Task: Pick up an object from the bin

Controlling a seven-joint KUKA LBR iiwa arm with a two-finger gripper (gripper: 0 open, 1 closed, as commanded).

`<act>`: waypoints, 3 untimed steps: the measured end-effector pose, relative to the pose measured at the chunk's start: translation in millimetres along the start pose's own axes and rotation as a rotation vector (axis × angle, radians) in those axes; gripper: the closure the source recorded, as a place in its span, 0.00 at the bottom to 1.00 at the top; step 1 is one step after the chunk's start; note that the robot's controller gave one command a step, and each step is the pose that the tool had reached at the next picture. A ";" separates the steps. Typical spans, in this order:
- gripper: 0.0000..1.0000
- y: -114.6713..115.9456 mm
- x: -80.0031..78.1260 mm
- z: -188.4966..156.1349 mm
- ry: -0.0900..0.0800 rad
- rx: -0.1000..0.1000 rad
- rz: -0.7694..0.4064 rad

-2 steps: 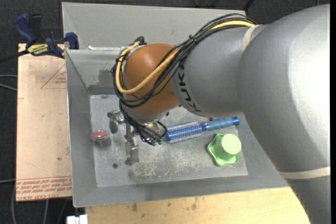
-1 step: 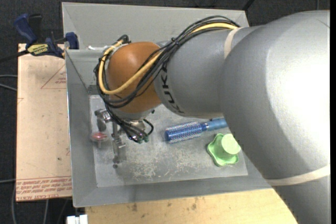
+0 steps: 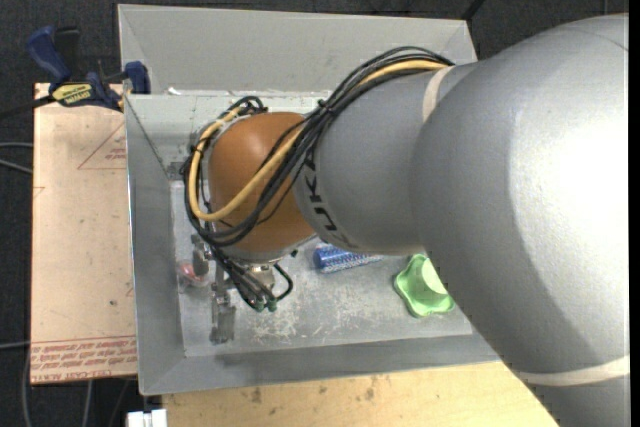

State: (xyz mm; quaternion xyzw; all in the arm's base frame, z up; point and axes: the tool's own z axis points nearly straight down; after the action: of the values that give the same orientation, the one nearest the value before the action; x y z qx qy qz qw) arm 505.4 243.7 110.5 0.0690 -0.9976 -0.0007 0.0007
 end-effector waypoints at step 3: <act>0.00 -151.6 22.9 -29.9 0.000 0.004 -0.525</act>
Offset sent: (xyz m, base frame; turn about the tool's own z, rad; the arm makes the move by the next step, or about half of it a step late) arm -0.0087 -0.0935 0.0532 -0.2673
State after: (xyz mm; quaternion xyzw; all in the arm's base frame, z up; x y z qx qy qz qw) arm 503.6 90.4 140.2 0.3254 -0.9456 0.0011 0.0001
